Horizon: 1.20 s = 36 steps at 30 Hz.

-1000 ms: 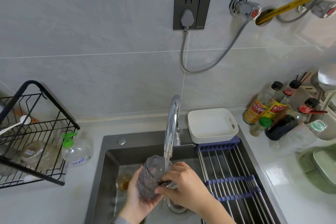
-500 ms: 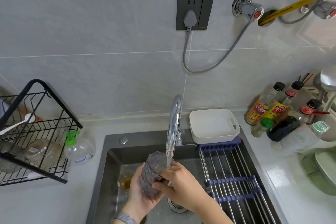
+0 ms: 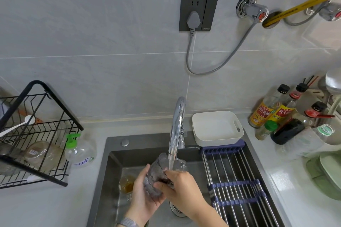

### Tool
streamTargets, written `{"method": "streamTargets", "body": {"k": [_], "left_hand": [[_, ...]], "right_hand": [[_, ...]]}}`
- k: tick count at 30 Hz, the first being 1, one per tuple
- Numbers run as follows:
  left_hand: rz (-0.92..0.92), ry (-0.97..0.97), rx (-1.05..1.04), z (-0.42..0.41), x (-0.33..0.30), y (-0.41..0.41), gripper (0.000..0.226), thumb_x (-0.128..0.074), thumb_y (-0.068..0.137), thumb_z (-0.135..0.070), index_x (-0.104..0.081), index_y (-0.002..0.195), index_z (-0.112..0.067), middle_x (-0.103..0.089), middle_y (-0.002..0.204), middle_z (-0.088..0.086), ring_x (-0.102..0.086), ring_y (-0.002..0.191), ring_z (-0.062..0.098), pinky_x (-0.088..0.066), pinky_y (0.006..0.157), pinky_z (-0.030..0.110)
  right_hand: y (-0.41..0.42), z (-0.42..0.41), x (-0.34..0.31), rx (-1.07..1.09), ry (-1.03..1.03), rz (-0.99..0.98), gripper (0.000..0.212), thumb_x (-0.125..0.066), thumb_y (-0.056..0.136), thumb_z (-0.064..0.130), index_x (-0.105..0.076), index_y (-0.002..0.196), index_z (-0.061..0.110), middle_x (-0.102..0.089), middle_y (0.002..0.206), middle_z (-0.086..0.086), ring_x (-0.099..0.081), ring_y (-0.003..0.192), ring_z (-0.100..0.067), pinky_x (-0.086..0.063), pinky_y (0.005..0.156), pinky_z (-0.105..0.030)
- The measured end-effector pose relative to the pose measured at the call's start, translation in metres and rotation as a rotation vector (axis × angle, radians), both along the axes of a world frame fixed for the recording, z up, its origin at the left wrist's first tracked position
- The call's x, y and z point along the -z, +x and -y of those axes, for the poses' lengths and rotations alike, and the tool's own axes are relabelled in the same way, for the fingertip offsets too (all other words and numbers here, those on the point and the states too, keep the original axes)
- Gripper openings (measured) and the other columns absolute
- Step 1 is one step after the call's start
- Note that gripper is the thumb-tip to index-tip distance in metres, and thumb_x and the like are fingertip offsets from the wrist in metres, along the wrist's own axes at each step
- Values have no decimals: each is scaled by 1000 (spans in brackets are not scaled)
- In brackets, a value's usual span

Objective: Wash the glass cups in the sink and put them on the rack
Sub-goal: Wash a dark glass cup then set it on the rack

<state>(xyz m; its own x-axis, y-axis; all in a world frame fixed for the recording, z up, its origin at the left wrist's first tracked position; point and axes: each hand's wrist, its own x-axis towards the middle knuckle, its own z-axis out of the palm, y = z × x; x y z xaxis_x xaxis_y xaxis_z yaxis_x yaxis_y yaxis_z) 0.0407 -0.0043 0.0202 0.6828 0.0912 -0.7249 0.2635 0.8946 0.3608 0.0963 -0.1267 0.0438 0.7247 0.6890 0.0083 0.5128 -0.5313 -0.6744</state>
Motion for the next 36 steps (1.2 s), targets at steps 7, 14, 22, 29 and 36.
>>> {"method": "streamTargets", "body": {"k": [7, 14, 22, 29, 36], "left_hand": [[-61, -41, 58, -4, 2, 1, 57, -63, 76, -47, -68, 104, 2, -68, 80, 17, -63, 50, 25, -44, 30, 20], [-80, 38, 53, -5, 11, 3, 52, -55, 85, -50, -70, 95, -1, -68, 74, 13, -60, 49, 22, -40, 31, 19], [-101, 261, 224, 3, 14, 0, 59, -47, 86, -61, -74, 91, -8, -71, 79, 13, -62, 63, 25, -41, 52, 24], [-103, 717, 422, 21, -15, -3, 59, -27, 90, -72, -55, 122, -31, -54, 125, -12, -49, 123, 11, -32, 110, 26], [40, 834, 349, 34, -7, -11, 76, -53, 72, -72, -42, 130, -23, -57, 126, -11, -59, 105, -4, -50, 79, 13]], "right_hand": [[14, 16, 9, 19, 41, 57, 52, -49, 84, 70, -65, 69, 23, -61, 68, 18, -55, 76, -2, -34, 94, -20], [-18, 7, 14, 331, 488, -712, 80, -73, 56, 72, -45, 121, 35, -40, 137, 20, -42, 129, 2, -41, 98, -17], [-24, -6, 36, 451, 700, -884, 103, -97, 43, 42, -50, 126, 2, -69, 113, -18, -66, 107, -33, -51, 96, -51], [-17, 1, 35, 496, 764, -909, 107, -93, 38, 54, -53, 126, 10, -71, 114, -7, -67, 108, -21, -53, 92, -32], [-16, 5, 27, 530, 731, -985, 97, -87, 41, 63, -62, 115, 6, -72, 107, -14, -68, 103, -29, -52, 95, -44]]}}
